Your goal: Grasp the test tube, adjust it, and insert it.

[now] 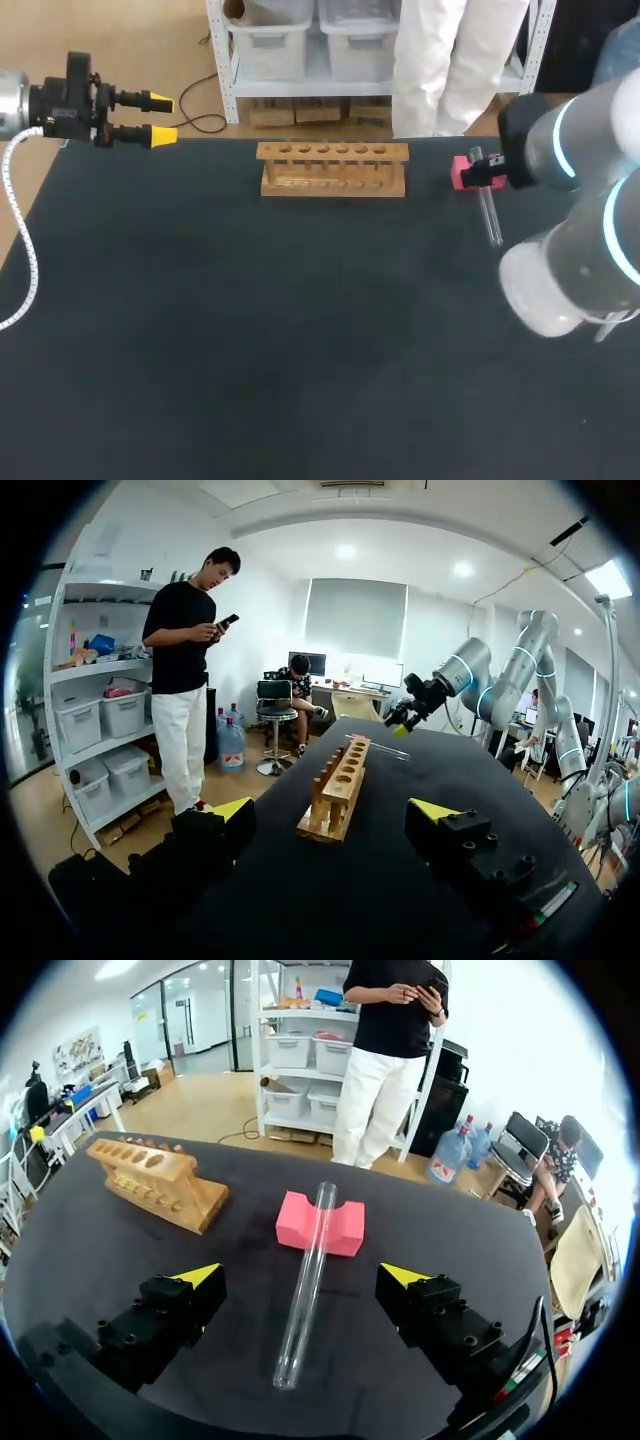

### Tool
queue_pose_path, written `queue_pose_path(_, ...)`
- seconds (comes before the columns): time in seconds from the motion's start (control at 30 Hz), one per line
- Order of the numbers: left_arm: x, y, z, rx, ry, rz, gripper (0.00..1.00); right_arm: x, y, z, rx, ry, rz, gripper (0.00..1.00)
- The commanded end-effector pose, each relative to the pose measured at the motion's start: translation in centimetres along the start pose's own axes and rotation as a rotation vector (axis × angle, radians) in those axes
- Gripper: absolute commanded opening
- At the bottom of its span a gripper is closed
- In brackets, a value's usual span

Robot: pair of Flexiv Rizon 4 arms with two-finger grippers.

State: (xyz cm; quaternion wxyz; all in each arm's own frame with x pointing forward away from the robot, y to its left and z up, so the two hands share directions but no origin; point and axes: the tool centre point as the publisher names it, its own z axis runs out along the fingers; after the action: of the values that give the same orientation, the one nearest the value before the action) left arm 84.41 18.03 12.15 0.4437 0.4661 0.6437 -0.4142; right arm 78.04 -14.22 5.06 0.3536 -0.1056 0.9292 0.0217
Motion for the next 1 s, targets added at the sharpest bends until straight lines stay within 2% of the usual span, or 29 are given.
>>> queue_pose_path(0.03,0.1,-0.2,0.0,-0.005,-0.002,0.002,1.0,0.7,0.7,1.4,0.295,-0.008,0.0,1.0)
queue_pose_path(0.3,0.1,-0.2,0.0,-0.005,-0.002,0.002,1.0,2.3,0.8,3.1,0.267,0.013,0.012,1.0)
queue_pose_path(0.7,0.1,-0.2,0.0,-0.005,-0.002,0.002,1.0,2.9,-0.5,4.4,0.186,-0.009,0.044,1.0)
queue_pose_path(1.0,0.1,-0.2,0.0,-0.005,-0.002,0.002,1.0,2.9,-0.5,5.1,0.129,-0.027,0.046,1.0)
